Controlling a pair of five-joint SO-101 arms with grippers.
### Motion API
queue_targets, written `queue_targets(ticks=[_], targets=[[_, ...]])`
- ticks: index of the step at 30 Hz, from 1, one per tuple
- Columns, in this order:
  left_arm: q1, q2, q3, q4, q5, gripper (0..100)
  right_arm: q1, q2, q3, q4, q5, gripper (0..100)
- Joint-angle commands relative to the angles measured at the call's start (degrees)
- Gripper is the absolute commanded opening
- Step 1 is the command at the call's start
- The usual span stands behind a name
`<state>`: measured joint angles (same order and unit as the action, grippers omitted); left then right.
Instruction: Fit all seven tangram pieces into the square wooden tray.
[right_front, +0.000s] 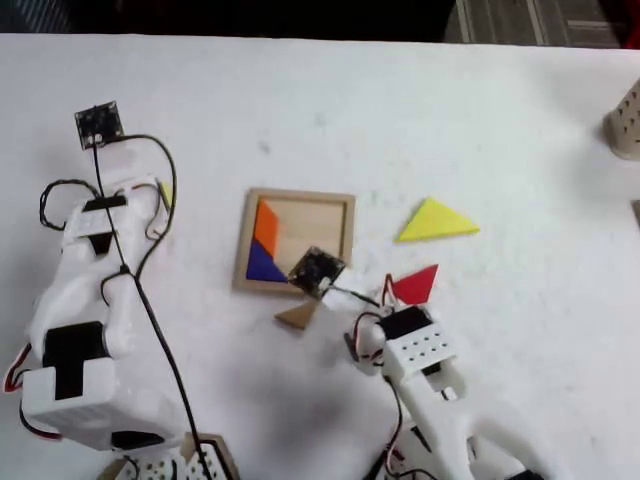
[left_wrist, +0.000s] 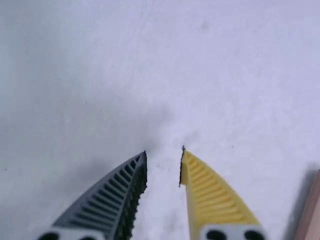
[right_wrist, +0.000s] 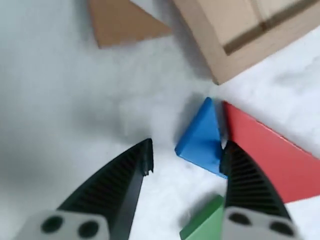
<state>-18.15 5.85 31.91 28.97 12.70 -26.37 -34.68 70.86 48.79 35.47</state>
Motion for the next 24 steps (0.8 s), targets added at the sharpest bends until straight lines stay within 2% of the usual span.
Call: queue_targets(ticks=[1, 5, 15, 21, 24], targets=[[0.8, -0.3, -1.9, 0.4, -0.5, 14, 0.1, 6.2, -4.6, -1.2, 2.2, 21.8], [0.8, -0.3, -1.9, 0.5, -0.5, 14, 0.1, 10.8, -7.3, -0.7, 2.1, 21.6], [0.8, -0.3, -1.9, 0.5, -0.5, 14, 0.1, 11.3, -8.5, -0.9, 2.1, 21.4], [0.8, -0.3, -1.9, 0.5, -0.5, 14, 0.1, 11.4, -8.9, -1.0, 2.0, 9.5], [0.8, -0.3, -1.9, 0.5, -0.5, 14, 0.1, 11.5, -8.9, -0.9, 2.0, 8.4]])
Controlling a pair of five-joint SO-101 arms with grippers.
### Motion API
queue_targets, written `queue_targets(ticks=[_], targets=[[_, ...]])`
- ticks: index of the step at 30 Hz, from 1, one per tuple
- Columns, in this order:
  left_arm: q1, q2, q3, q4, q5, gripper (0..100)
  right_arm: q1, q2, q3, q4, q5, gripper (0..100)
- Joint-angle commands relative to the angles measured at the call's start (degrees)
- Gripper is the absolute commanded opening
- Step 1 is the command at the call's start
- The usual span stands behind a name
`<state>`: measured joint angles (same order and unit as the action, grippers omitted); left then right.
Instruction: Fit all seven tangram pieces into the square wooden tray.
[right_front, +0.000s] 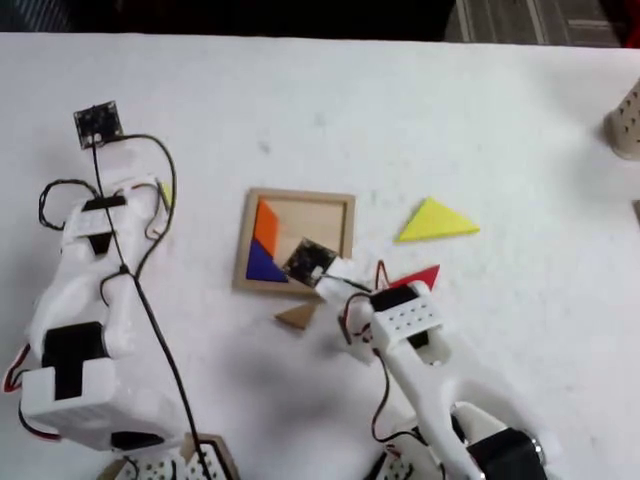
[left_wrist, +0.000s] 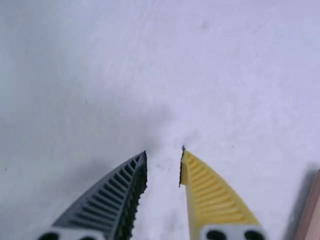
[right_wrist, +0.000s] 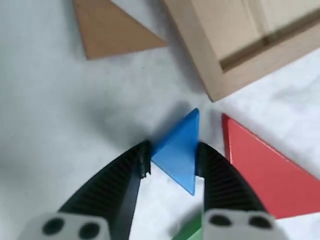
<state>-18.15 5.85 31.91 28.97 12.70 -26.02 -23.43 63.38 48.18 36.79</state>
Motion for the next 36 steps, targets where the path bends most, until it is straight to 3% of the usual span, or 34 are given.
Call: queue_targets(ticks=[1, 10, 15, 20, 26, 36], targets=[[0.8, -0.3, -1.9, 0.5, -0.5, 14, -0.2, 0.2, -1.4, -0.2, 0.2, 8.4], [0.8, -0.3, -1.9, 0.2, -0.5, 14, -0.4, -0.5, -2.9, 0.7, -2.0, 8.3], [0.8, -0.3, -1.9, 0.2, -0.6, 14, -0.5, -0.4, -13.3, 10.6, -1.5, 8.4], [0.8, -0.3, -2.0, 0.2, -0.6, 14, -2.3, -0.2, -22.0, 18.4, 10.3, 8.4], [0.7, -0.3, -2.1, 0.2, -0.6, 14, -7.2, 0.2, -26.2, 18.5, 33.1, 8.4], [0.7, -0.3, -2.2, 0.2, -0.6, 14, -8.4, 9.3, -28.0, 1.3, 55.7, 6.8]])
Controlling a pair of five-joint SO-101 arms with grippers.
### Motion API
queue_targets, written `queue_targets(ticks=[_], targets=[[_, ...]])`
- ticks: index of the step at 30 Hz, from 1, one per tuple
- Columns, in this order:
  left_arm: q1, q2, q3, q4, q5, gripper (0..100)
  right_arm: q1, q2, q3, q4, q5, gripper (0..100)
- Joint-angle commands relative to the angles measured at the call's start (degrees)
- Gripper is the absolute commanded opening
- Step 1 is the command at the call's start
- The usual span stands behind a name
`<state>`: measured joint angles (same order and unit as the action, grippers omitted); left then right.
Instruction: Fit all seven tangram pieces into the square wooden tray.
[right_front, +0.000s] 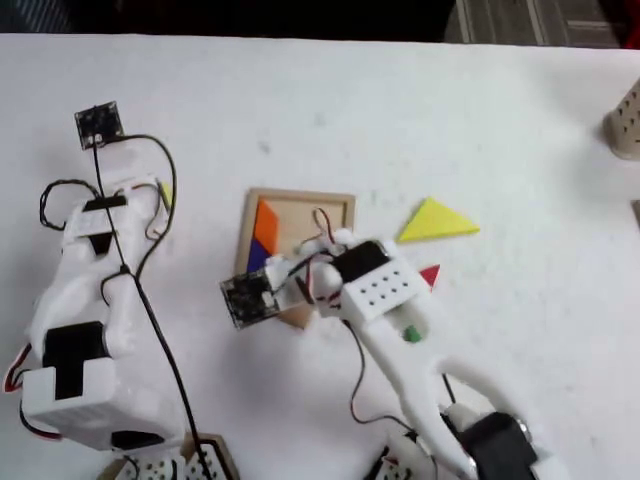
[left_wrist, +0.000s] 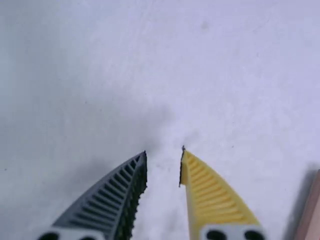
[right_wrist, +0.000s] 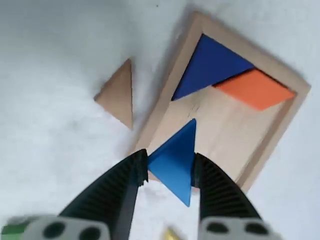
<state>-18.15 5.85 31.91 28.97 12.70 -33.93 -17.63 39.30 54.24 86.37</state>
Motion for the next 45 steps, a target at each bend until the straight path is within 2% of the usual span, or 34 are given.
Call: queue_targets(ticks=[1, 6, 14, 21, 24, 28, 31, 34, 36, 37, 45], targets=[[0.7, -0.3, -2.3, 0.2, -0.6, 14, -0.6, 6.1, -4.9, -6.5, 6.2, 5.2], [0.7, -0.3, -2.3, 0.2, -0.6, 14, -0.7, 18.4, -14.0, -8.3, 6.2, 3.9], [0.7, -0.3, -2.4, 0.1, -0.6, 14, 1.5, 24.2, -22.1, -4.0, 0.9, 22.9], [0.7, -0.3, -2.4, 0.1, -0.6, 14, 1.7, 24.1, -26.3, 3.0, -0.4, 23.7], [0.7, -0.3, -2.4, 0.1, -0.6, 14, 3.4, 22.8, -28.6, 10.4, -3.5, 23.7], [0.7, -0.3, -2.5, 0.1, -0.6, 14, 3.5, 19.0, -29.3, 17.3, -15.0, 22.4], [0.7, -0.3, -2.5, 0.1, -0.6, 14, 0.0, 16.4, -26.2, 16.9, -28.3, 14.3], [0.7, -0.3, -2.3, 0.1, -0.6, 14, -3.2, 15.3, -23.2, 9.3, -48.4, 2.6], [0.7, -0.3, -2.1, 0.1, -0.6, 14, -2.5, 15.3, -21.4, 4.9, -61.6, 2.5], [0.7, -0.3, -2.0, 0.1, -0.6, 14, -1.8, 15.3, -20.6, 3.5, -65.7, 3.3], [0.7, -0.3, -2.0, 0.3, -0.6, 14, 1.7, 15.3, -14.2, -2.8, -77.5, 1.8]])
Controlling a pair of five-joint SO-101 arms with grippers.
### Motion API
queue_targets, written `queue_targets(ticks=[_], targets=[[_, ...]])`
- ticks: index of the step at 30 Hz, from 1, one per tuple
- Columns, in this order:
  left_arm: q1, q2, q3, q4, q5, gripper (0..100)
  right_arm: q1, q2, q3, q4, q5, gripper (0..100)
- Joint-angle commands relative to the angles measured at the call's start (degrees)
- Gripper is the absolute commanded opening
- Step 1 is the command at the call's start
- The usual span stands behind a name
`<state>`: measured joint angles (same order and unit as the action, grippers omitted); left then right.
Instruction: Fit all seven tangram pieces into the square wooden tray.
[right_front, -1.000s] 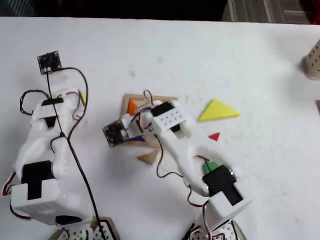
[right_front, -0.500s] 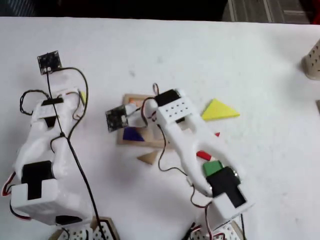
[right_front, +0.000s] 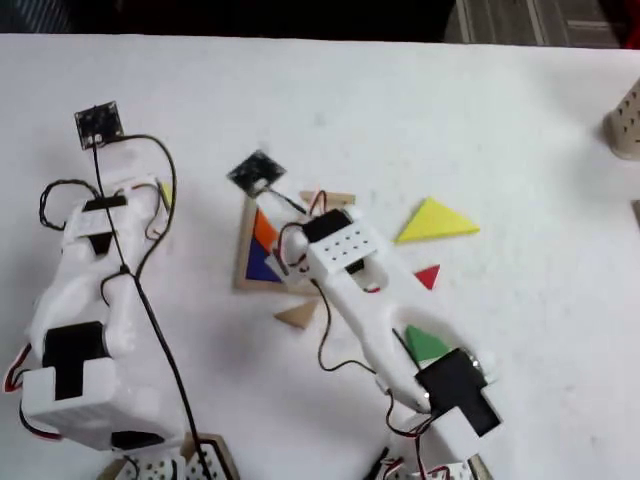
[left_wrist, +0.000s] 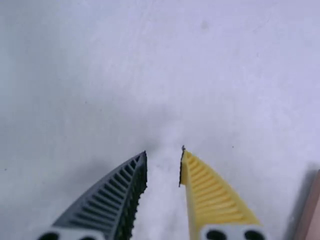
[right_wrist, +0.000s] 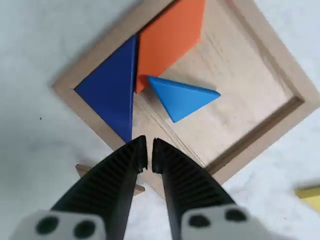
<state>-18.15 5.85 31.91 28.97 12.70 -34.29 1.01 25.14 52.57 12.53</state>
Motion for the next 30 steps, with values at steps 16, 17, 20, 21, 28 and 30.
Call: queue_targets(ticks=[16, 17, 20, 21, 28, 30], targets=[[14.5, -9.5, -0.7, 4.5, -10.8, 1, 37.9, -21.1, 20.1, 4.8, -3.9, 1.7], [16.3, -11.4, -0.6, 5.1, -10.7, 2, 40.2, -22.5, 21.2, 4.8, -3.2, 1.7], [22.5, -14.2, -0.8, 7.1, -10.8, 3, 47.1, -25.4, 24.5, 4.8, -0.4, 1.7], [24.7, -14.2, -1.0, 7.1, -10.8, 2, 49.0, -26.0, 26.3, 4.8, 1.0, 1.7], [40.0, -11.5, -0.6, 7.1, -11.2, 2, 60.7, -26.6, 35.9, 1.8, 15.1, 1.7], [42.7, -8.8, -0.5, 7.4, -11.3, 2, 61.9, -27.0, 37.0, 1.0, 16.8, 1.7]])
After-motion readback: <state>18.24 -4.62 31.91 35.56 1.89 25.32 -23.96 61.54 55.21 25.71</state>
